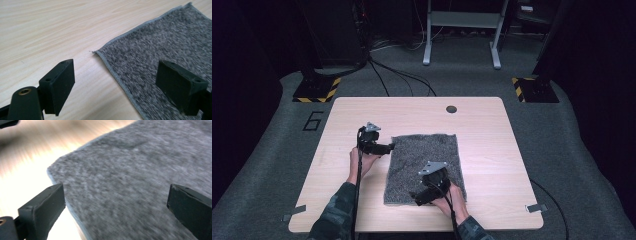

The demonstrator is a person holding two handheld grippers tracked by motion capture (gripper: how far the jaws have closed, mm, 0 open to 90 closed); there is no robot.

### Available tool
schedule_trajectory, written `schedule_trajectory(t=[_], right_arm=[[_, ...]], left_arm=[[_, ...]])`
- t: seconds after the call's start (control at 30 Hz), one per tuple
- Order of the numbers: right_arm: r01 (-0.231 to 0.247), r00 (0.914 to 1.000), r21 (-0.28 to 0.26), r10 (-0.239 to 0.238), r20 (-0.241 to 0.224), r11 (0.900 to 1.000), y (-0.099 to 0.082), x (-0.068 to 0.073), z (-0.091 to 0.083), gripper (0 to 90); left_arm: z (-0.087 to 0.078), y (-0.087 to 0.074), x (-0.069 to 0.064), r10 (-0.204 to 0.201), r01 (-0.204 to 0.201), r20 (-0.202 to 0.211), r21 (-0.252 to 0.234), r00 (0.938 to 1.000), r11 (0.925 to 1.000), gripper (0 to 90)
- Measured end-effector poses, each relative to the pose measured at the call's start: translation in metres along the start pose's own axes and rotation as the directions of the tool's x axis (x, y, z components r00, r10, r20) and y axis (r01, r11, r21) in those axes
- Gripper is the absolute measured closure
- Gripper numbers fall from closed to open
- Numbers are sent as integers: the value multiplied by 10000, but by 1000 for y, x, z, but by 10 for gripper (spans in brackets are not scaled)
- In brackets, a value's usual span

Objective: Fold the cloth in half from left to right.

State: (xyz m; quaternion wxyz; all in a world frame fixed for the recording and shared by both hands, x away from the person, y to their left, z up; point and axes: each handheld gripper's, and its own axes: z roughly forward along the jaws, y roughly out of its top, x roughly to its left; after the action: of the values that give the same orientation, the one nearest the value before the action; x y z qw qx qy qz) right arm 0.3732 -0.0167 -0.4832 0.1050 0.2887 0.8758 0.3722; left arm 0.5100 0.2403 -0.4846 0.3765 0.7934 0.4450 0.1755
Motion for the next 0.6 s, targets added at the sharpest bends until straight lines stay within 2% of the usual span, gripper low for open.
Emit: schedule_trajectory(t=[0.07, 0.17, 0.23, 0.33, 0.5, 0.53, 0.6], right_arm=[[11, 9997, 172, -7, -231, 9999, 2, 8, 10, 27], [161, 9986, 469, -137, -504, 9988, 5, 13, 24, 34], [298, 9981, 462, -272, -560, 9985, 7, 18, 29, 49], [598, 9961, 199, -583, -664, 9980, 13, 30, 35, 141], [1112, 9897, 412, -1068, -955, 9929, 24, 50, 48, 257], [1218, 9882, 289, -1185, -975, 9921, 25, 55, 51, 293], [1455, 9846, 461, -1400, -1051, 9883, 27, 63, 53, 397]], left_arm=[[6, 1, 2, 184, -184, 17, 224, 9998, 9996, 158], [15, 2, 8, -96, 90, 191, 286, 9998, 9996, 156], [21, 2, 11, -465, 458, 269, 250, 9986, 9986, 155], [28, 3, 14, -418, 413, 137, 326, 9990, 9986, 159], [37, 7, 19, -616, 607, 203, 453, 9979, 9971, 180], [38, 8, 20, -574, 567, 166, 427, 9982, 9975, 190], [42, 9, 22, -657, 648, 166, 494, 9977, 9967, 201]])
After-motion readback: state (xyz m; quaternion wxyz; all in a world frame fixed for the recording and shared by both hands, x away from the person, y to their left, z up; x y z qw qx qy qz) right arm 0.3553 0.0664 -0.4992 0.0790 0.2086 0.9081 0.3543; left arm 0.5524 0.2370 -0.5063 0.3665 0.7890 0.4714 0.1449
